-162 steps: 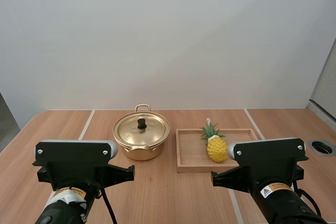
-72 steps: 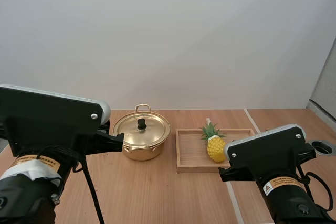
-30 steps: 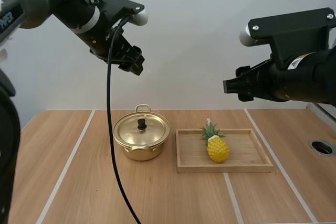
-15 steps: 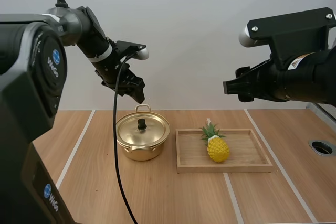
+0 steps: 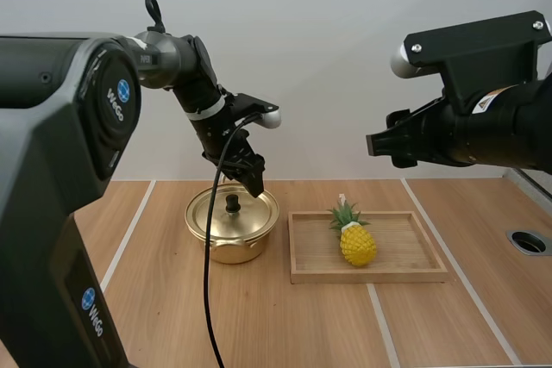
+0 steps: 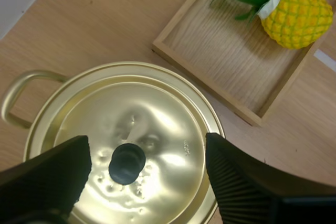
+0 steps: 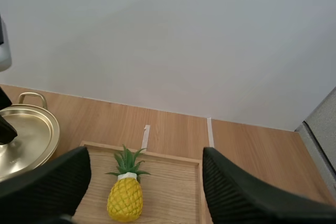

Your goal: Open the pot, put the pineapple inside, and close it

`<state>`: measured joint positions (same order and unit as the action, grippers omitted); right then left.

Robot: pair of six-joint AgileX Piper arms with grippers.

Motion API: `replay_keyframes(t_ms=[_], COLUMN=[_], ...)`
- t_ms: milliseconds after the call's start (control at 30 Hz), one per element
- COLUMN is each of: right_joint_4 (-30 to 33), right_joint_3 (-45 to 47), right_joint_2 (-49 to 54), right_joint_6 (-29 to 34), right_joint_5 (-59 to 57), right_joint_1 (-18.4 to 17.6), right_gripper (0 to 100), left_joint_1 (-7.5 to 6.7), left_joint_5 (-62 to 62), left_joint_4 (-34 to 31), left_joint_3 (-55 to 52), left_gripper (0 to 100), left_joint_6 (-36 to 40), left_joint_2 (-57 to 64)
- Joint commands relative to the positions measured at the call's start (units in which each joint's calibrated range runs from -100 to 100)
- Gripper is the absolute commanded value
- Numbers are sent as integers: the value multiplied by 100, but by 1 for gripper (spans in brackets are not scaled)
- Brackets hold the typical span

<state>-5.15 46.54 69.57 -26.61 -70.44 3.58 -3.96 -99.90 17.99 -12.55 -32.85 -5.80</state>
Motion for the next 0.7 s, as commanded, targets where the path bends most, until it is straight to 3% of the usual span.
replay_keyframes(t_ms=[0,167,667], right_joint_4=[-7,-7,-7], right_joint_3=[-63,-63,-63], right_joint_2=[17,17,17], right_joint_6=[-61,-61,-61], right_joint_5=[34,15,-76], right_joint_1=[31,31,31], right_gripper=[100,100,100], left_joint_1=[-41,-41,-41], left_joint_5=[-10,-10,-10], left_joint_4=[-156,-699,-609], left_joint_3=[-16,-16,-16], left_gripper=[100,100,100], left_joint_6=[113,302,186], left_joint_2=[-143,-342,-388])
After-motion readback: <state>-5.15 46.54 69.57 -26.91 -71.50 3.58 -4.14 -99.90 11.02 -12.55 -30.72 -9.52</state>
